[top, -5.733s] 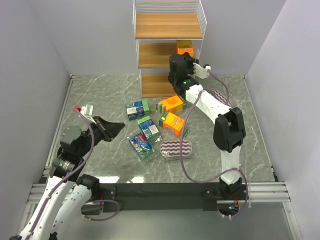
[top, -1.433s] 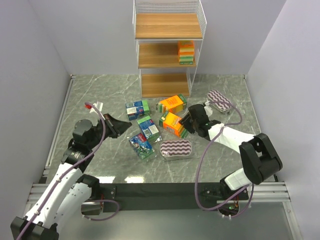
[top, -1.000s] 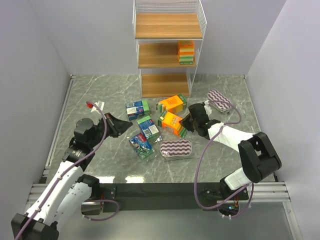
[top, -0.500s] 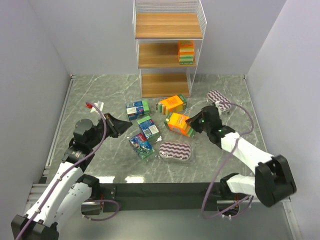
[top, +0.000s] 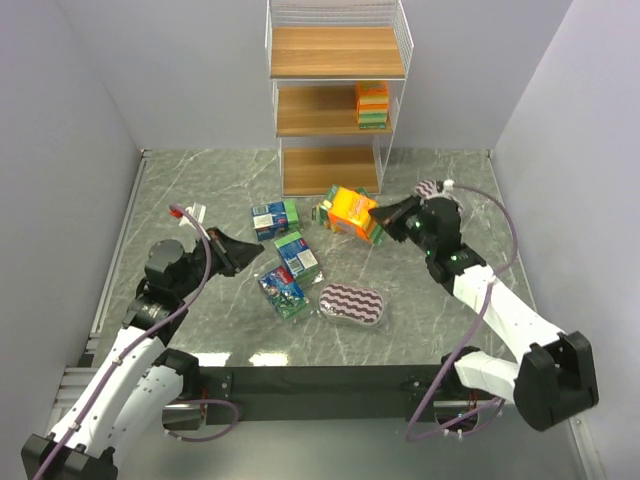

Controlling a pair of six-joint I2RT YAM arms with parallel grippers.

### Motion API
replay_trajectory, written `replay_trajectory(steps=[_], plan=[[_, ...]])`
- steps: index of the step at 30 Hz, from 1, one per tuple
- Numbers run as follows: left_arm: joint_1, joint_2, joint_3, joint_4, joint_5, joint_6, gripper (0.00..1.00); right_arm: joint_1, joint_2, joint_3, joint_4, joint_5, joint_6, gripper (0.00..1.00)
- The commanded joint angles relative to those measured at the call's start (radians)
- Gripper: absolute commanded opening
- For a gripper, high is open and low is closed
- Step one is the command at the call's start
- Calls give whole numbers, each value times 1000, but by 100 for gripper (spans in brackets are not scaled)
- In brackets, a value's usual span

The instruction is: Place and organize the cleaning sponges onto the shelf

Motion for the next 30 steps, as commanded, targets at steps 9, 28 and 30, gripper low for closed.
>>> replay_trajectory(steps=[9,28,30], plan=[[-2,-40,35,-28,-22,7,1,30,198,348,174,67,138,0],[-2,-89,40,-48,-16,-12,1,81,617,870,22,329,261,0],[-2,-89,36,-48,-19,-14,1,95,638,887,37,366,269,0]])
